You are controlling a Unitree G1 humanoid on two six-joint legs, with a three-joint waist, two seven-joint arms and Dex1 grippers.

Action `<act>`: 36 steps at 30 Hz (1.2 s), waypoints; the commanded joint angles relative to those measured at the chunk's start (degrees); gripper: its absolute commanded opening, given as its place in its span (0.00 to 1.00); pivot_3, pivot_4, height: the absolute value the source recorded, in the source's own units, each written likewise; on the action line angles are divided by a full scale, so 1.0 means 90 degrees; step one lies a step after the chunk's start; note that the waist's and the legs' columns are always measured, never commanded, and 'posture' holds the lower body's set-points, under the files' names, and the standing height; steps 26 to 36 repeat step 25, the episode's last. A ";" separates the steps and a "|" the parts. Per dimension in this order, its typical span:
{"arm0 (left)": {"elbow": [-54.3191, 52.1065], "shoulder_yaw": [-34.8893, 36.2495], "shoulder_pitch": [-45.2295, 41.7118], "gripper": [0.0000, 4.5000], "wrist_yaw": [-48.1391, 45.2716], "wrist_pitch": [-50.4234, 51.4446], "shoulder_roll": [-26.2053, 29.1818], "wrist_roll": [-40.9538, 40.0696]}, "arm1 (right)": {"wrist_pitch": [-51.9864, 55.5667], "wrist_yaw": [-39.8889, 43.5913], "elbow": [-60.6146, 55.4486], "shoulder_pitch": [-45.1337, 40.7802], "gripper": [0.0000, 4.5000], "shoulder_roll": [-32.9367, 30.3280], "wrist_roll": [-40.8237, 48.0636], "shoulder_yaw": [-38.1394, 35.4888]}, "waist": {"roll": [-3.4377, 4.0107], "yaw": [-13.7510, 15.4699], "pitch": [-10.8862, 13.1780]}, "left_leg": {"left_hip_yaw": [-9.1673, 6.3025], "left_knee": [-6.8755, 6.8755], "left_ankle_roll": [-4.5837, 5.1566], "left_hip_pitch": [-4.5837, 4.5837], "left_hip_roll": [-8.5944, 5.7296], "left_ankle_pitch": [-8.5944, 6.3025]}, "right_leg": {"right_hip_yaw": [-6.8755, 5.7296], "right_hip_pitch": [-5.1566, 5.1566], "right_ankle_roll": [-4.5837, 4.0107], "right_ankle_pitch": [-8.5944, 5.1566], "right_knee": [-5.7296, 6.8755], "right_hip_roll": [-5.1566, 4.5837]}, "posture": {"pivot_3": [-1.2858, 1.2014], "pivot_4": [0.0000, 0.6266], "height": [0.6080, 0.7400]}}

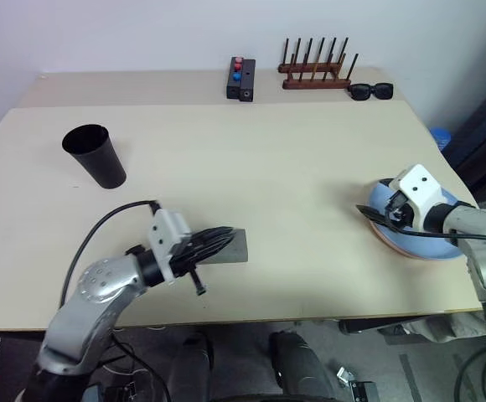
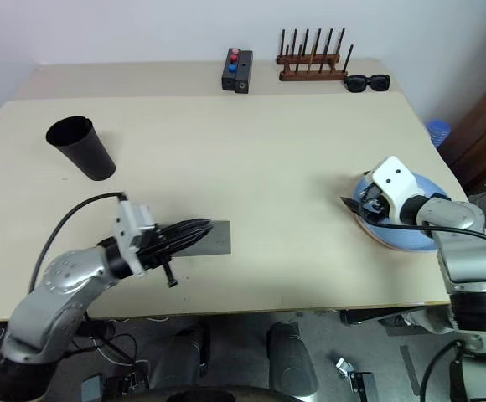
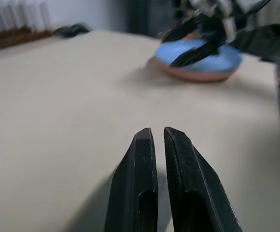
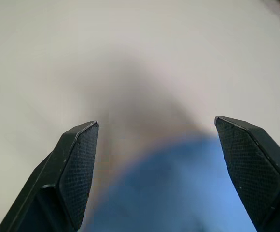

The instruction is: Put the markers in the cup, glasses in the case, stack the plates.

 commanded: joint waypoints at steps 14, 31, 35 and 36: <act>0.0321 0.3064 0.1093 0.07 0.0814 -0.0428 -0.0132 -0.0304 | -0.0329 0.0976 0.1157 -0.1247 0.87 0.0602 0.0615 0.0098 | -0.0008 0.0035 0.0003 | 0.0002 0.0003 -0.0001 -0.0003 -0.0003 -0.0001 | -0.0001 0.0001 -0.0005 0.0001 -0.0008 -0.0007 | 0.52 0.24 1.00; 0.0339 0.3375 0.1621 0.07 0.0825 -0.0800 -0.0313 -0.0297 | -0.0666 0.1261 0.1798 -0.1552 0.87 0.0843 0.0499 0.0324 | -0.0008 0.0037 0.0003 | 0.0006 0.0002 -0.0002 -0.0003 -0.0003 -0.0001 | 0.0000 -0.0003 -0.0006 0.0001 -0.0009 -0.0007 | 0.52 0.24 1.00; 0.0339 0.3375 0.1621 0.07 0.0825 -0.0800 -0.0313 -0.0297 | -0.0666 0.1261 0.1798 -0.1552 0.87 0.0843 0.0499 0.0324 | -0.0008 0.0037 0.0003 | 0.0006 0.0002 -0.0002 -0.0003 -0.0003 -0.0001 | 0.0000 -0.0003 -0.0006 0.0001 -0.0009 -0.0007 | 0.52 0.24 1.00; 0.0339 0.3375 0.1621 0.07 0.0825 -0.0800 -0.0313 -0.0297 | -0.0666 0.1261 0.1798 -0.1552 0.87 0.0843 0.0499 0.0324 | -0.0008 0.0037 0.0003 | 0.0006 0.0002 -0.0002 -0.0003 -0.0003 -0.0001 | 0.0000 -0.0003 -0.0006 0.0001 -0.0009 -0.0007 | 0.52 0.24 1.00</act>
